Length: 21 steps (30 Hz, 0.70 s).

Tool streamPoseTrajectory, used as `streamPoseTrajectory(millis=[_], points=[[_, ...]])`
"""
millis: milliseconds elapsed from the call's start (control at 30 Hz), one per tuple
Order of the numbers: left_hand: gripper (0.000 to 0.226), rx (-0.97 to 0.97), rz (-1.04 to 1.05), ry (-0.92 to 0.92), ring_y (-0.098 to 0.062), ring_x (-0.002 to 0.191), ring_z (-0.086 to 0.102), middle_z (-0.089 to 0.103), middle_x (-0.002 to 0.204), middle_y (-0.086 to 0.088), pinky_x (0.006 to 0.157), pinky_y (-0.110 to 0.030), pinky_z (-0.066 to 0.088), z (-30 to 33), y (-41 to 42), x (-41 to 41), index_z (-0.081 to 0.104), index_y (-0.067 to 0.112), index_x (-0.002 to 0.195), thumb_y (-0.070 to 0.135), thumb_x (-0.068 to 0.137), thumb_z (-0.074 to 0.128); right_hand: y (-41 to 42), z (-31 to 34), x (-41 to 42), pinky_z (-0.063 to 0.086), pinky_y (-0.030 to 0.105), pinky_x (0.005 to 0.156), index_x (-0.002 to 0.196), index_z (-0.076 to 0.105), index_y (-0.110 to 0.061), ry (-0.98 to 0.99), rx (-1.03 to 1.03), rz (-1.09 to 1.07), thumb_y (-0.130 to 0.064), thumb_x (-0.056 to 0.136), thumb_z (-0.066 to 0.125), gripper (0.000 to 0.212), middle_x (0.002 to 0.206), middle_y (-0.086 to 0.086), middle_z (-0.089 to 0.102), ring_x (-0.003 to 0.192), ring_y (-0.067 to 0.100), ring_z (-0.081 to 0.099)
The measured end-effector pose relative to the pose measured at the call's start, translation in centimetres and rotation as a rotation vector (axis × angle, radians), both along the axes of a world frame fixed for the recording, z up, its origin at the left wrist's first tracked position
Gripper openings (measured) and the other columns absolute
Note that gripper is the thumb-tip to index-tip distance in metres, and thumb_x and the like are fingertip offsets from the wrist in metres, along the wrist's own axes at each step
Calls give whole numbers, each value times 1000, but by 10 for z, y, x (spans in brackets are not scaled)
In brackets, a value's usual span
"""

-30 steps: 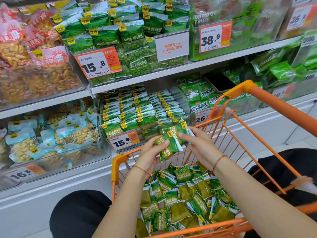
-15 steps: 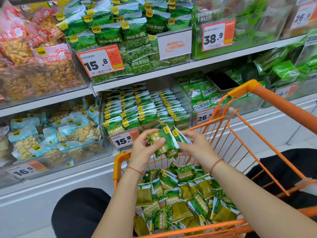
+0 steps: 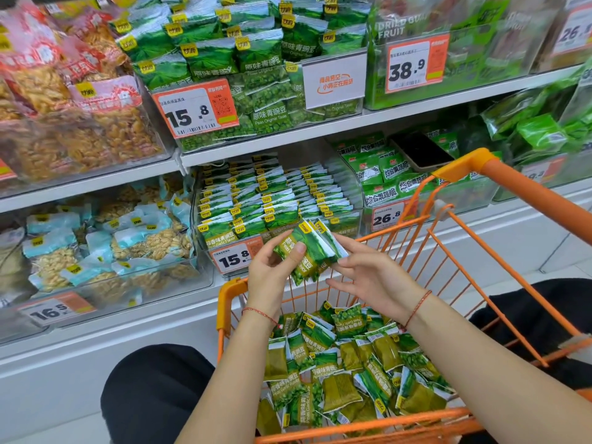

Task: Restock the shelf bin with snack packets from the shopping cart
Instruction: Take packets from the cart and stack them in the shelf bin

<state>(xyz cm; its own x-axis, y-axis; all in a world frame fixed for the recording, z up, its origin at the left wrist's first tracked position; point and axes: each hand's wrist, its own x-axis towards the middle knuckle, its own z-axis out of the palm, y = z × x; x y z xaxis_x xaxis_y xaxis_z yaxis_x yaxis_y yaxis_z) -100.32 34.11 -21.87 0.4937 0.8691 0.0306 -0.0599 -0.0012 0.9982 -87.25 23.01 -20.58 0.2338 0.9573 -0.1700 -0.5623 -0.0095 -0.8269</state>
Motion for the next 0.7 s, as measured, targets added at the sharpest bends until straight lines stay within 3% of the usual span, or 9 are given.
streamPoseTrajectory(millis=[67, 167, 433, 533, 600, 700], points=[[47, -104, 26, -86, -18, 114, 60, 65, 119, -2, 93, -31, 48, 0, -1, 2, 67, 30, 110, 40, 67, 81, 0, 1, -2, 45, 44, 101, 116, 59, -26, 29, 24, 6, 2, 78, 62, 48, 111, -20, 60, 103, 11, 60], [54, -141, 24, -148, -15, 104, 65, 70, 111, -1, 81, -22, 52, -1, -3, 4, 64, 13, 117, 34, 69, 79, 1, -2, -4, 47, 38, 101, 128, 55, -20, 21, 65, 32, 1, 80, 64, 53, 125, -4, 64, 112, 16, 62], [61, -10, 79, -72, -22, 115, 58, 67, 117, -1, 102, -50, 44, -2, -10, 15, 69, 30, 106, 61, 55, 81, 8, 0, -11, 51, 23, 90, 125, 54, -15, -107, 69, -114, -6, 73, 74, 56, 111, 3, 70, 104, 14, 65], [36, -19, 184, -58, -17, 116, 55, 65, 114, 3, 104, -44, 42, 7, -17, 30, 67, 32, 97, 49, 68, 78, 19, 7, -16, 53, 18, 76, 110, 58, -11, -57, 17, -231, -3, 78, 68, 35, 94, 1, 73, 89, 10, 69], [27, -48, 270, -54, -17, 111, 56, 64, 111, 1, 100, -37, 44, 14, -15, 44, 65, 26, 101, 41, 79, 71, 33, 13, -14, 50, 21, 82, 95, 53, -15, 11, -29, -257, -7, 82, 68, 21, 87, -1, 69, 83, 8, 66], [34, 10, 364, -34, -14, 92, 55, 61, 94, 6, 79, -26, 42, 25, -2, 61, 62, 19, 109, 44, 86, 63, 59, 21, 0, 53, 29, 84, 118, 45, -12, 27, -87, -220, -19, 78, 75, 50, 73, -4, 67, 71, 6, 66]])
